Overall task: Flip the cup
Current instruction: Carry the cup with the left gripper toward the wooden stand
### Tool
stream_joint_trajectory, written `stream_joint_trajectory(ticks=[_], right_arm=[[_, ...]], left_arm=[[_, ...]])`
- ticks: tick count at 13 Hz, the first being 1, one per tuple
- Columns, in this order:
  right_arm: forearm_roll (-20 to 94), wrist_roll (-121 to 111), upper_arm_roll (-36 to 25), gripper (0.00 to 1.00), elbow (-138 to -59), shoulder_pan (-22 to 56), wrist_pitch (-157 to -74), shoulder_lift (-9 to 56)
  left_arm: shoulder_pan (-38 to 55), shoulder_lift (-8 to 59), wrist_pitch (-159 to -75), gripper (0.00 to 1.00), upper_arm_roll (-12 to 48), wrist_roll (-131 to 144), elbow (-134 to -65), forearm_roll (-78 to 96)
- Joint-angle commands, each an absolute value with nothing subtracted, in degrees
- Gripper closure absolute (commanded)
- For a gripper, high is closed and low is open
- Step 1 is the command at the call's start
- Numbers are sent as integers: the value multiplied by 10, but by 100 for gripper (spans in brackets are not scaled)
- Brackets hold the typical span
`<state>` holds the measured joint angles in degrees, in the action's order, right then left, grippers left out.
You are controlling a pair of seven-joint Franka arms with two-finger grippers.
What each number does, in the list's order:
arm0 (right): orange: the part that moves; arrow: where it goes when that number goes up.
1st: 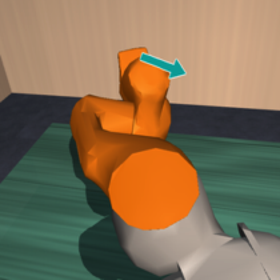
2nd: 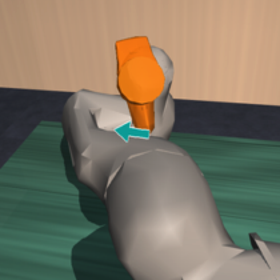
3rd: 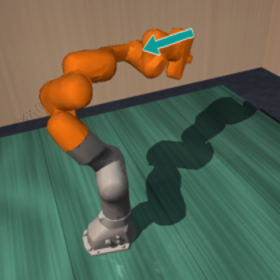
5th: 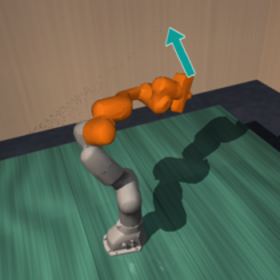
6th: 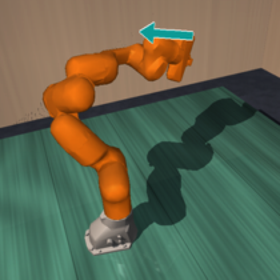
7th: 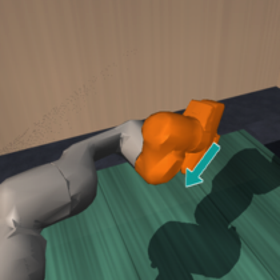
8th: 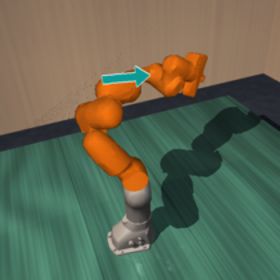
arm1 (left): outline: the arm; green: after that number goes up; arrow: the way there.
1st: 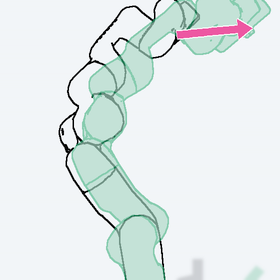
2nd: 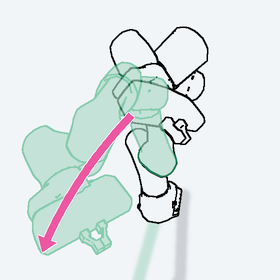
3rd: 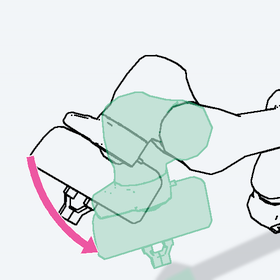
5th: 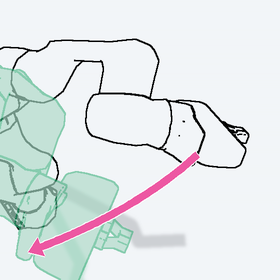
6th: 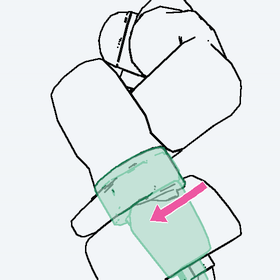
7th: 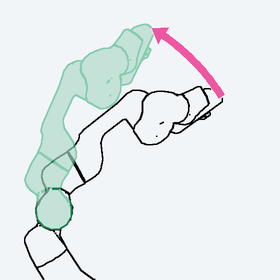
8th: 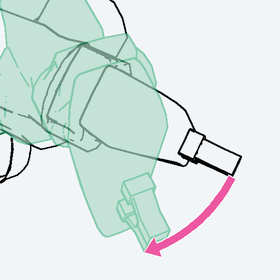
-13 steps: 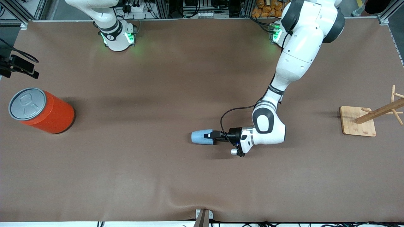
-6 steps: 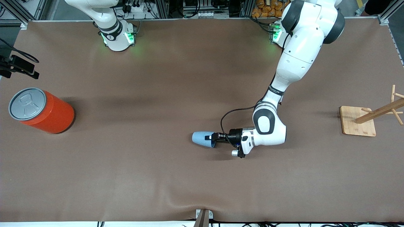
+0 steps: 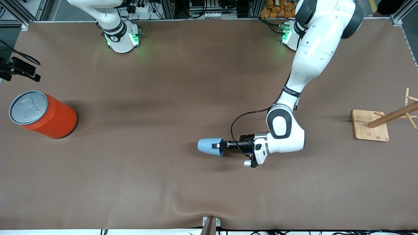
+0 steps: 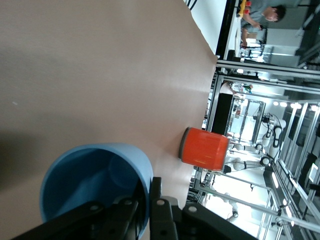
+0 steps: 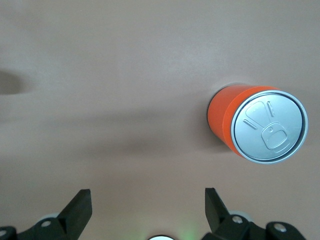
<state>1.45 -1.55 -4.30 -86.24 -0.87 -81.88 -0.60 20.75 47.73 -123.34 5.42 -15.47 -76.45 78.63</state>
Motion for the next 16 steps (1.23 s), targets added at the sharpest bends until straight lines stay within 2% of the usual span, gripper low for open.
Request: stream_joint_trajectory(ticks=[1, 3, 6, 9, 12, 14, 16], right_arm=[[8, -11, -36, 0, -860, -14, -817, -8], [8, -11, -37, 0, -860, -14, -817, -7], [8, -11, -37, 0, -860, -14, -817, -7], [8, -11, -37, 0, -860, -14, -817, -7], [8, -11, -36, 0, -860, -14, -817, -7], [8, -11, -37, 0, -860, -14, -817, -7], [8, -11, -37, 0, -860, -14, -817, -7]], left_arm=[[200, 395, -1224, 100, 50, -48, -793, 701], [191, 349, -1212, 100, 50, 19, -806, 603], [159, 283, -1142, 100, 50, 128, -821, 427], [149, 209, -1136, 100, 49, 125, -902, 278], [134, 152, -1172, 100, 49, 132, -1000, 147], [114, 116, -1263, 100, 51, 134, -1102, 50], [112, 107, -1313, 100, 50, 142, -1161, 26]])
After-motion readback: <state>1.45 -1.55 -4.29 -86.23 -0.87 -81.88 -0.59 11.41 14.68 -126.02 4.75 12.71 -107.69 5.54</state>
